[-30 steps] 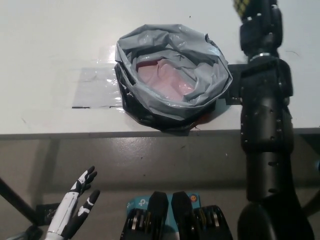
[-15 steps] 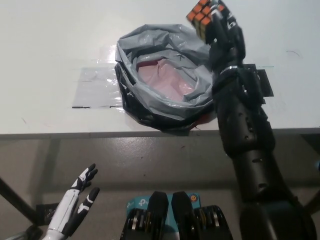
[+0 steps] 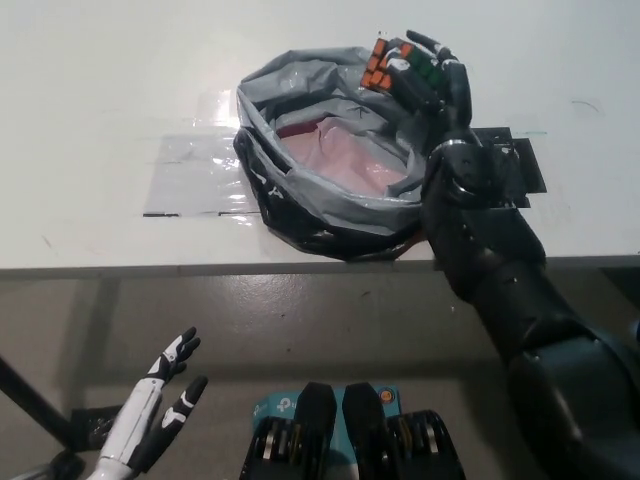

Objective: Use the right hand to pick up a rubix's cube and place it into a plastic bag and lift the bag

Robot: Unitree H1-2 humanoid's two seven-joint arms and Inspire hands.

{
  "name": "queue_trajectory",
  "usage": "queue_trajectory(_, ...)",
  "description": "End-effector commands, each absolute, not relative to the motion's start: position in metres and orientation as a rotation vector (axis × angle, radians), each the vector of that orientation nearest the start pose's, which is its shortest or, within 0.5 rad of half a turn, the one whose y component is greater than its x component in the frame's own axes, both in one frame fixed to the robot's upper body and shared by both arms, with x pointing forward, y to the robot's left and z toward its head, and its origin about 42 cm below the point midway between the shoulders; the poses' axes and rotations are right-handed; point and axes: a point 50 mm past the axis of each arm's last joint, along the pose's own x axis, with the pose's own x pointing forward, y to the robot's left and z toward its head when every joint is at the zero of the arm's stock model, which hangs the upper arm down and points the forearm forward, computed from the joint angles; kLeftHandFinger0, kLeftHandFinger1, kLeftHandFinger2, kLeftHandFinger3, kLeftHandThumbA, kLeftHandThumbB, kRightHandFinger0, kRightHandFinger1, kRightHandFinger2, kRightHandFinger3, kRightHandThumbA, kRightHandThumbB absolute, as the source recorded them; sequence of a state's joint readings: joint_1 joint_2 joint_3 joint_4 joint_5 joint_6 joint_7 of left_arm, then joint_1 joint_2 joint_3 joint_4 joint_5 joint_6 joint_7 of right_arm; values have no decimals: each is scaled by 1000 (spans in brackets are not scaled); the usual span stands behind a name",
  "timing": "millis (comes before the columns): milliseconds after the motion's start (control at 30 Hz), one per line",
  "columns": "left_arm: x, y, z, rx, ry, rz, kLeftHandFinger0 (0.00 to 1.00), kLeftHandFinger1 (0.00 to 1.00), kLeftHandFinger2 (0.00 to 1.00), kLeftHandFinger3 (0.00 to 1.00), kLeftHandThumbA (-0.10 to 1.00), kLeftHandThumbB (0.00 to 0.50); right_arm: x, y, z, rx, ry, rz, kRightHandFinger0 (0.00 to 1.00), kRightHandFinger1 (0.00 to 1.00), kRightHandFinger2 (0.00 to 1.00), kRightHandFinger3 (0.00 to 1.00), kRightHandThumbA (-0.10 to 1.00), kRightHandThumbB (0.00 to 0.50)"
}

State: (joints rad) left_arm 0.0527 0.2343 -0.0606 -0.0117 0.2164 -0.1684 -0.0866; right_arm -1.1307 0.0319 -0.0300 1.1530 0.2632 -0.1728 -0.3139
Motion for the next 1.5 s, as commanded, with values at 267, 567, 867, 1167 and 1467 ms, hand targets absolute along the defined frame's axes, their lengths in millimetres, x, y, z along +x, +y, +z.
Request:
queue_trajectory(267, 270, 266, 112, 484, -165, -217, 1000, 1000, 1000, 1000, 949, 102, 569, -75, 345, -91, -395, -42, 16, 335, 709, 625, -100, 158)
queue_trajectory(567, 272, 267, 114, 486, -171, -226, 1000, 1000, 1000, 1000, 934, 95, 569, -77, 336, -312, -366, 156, 1000, 1000, 1000, 1000, 635, 359)
queue_trajectory(867, 274, 268, 115, 499, -179, -232, 1000, 1000, 1000, 1000, 895, 88, 574, -91, 324, -448, -269, 225, 1000, 1000, 1000, 1000, 895, 380)
queue_trajectory(1167, 264, 268, 110, 502, -152, -237, 1000, 1000, 1000, 1000, 912, 92, 571, -104, 324, -464, -305, 203, 1000, 1000, 1000, 1000, 950, 367)
queue_trajectory(1467, 256, 270, 102, 487, -130, -228, 1000, 1000, 1000, 1000, 911, 102, 558, -122, 363, -440, -484, 131, 1000, 1000, 1000, 1000, 908, 351)
